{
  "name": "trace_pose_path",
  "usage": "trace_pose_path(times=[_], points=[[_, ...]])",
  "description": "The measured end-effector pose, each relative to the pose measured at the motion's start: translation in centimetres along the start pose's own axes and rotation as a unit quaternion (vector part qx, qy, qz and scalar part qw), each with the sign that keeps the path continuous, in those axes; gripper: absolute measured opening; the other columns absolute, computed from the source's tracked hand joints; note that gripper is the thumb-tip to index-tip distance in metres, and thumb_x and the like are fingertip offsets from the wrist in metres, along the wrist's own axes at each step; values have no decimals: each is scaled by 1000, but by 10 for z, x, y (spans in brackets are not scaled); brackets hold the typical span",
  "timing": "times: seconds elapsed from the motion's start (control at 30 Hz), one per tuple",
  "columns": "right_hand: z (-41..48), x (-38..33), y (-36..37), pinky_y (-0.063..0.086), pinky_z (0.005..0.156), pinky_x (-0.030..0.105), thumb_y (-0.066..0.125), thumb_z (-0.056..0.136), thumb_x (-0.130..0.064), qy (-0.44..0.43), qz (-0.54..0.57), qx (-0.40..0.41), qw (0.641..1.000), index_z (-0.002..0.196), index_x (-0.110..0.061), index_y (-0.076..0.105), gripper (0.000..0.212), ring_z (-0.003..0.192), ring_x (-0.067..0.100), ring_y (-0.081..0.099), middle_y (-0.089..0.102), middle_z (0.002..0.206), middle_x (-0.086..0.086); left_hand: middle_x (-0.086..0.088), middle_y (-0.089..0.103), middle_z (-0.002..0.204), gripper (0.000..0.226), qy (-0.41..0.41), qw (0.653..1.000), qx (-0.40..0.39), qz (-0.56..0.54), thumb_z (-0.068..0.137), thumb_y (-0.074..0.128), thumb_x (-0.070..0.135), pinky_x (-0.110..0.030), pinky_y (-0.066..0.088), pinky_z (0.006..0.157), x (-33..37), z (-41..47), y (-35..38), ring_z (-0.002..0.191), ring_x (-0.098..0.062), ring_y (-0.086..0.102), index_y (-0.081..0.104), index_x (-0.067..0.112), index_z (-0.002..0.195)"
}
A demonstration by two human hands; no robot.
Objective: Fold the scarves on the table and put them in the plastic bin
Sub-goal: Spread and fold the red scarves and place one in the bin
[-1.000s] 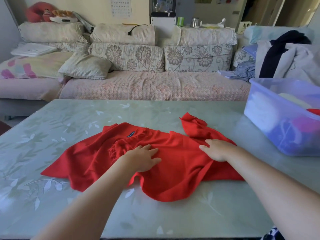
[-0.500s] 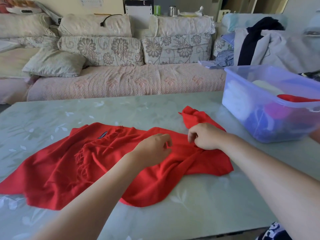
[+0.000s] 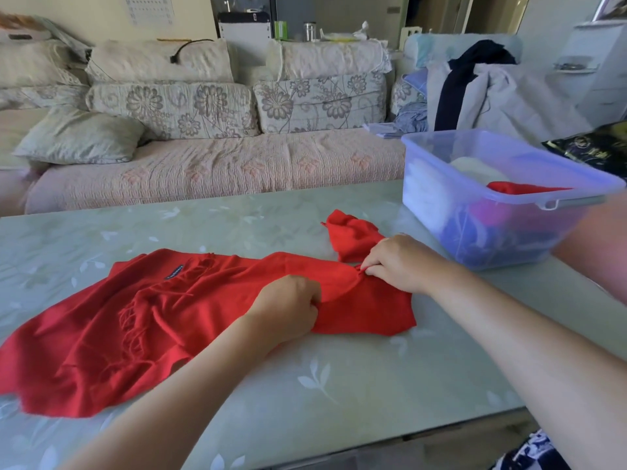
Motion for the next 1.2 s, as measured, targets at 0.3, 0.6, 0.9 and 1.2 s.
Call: trace_pose_path(times=[0.3, 0.6, 0.9, 1.2], points=[[-41, 16, -9, 58, 66, 34, 66, 88, -42, 200, 7, -305, 931, 88, -10, 70, 32, 68, 24, 68, 73, 85, 7, 12, 71, 95, 30, 3, 927, -375, -18, 80, 49, 12, -16, 49, 76, 29, -26, -11, 82, -5, 61, 73, 24, 94], [-19, 17, -1, 46, 92, 31, 66, 81, -46, 120, 1, -42, 992, 119, -40, 61, 39, 114, 18, 57, 54, 121, -8, 9, 63, 92, 32, -1, 995, -27, -92, 80, 48, -1, -20, 44, 75, 18, 28, -3, 85, -10, 61, 71, 20, 91], [-3, 58, 20, 53, 79, 30, 72, 82, -37, 210, 120, -41, 970, 70, -26, 75, 17, 94, 16, 67, 73, 87, -11, 4, 62, 118, 27, -64, 992, -69, 89, 87, 58, 29, -33, 46, 82, 1, 71, 30, 113, -22, 57, 64, 29, 113], [-12, 64, -4, 49, 82, 35, 58, 87, -26, 269, -28, 109, 956, 102, -15, 67, 20, 107, 34, 62, 66, 112, 11, 9, 63, 88, 31, -47, 999, 20, -9, 76, 58, 19, -37, 49, 72, -15, 57, 18, 88, -25, 62, 56, 25, 106]])
Point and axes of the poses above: each hand's wrist, its own z-axis towards the middle knuckle, its own y-axis out of the palm, x = y × z, the point moved 3 cm from there along z, towards the middle knuckle
